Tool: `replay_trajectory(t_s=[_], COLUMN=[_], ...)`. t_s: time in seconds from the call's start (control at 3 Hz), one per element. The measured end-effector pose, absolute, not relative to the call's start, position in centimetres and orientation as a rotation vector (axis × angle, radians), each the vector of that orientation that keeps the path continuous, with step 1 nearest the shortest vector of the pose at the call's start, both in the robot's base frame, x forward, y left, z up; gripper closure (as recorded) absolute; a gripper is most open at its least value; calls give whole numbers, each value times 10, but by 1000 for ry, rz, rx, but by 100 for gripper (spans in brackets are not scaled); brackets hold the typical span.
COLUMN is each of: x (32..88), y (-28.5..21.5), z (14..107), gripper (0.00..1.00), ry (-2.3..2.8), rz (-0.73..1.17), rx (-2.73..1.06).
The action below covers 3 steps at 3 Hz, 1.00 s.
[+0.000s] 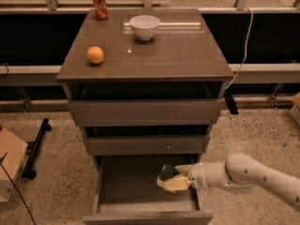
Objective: Place sponge into bottom drawer
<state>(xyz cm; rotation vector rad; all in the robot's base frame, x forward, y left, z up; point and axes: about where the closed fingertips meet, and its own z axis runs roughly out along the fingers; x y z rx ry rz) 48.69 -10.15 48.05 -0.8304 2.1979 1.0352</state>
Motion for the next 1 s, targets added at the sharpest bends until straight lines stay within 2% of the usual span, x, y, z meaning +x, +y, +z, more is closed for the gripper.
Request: replay_trajectory(t_s=[1.0], x=[533], y=[-121], z=[359], gripper=[100], ry=[2249], rz=[900], rx=[-733])
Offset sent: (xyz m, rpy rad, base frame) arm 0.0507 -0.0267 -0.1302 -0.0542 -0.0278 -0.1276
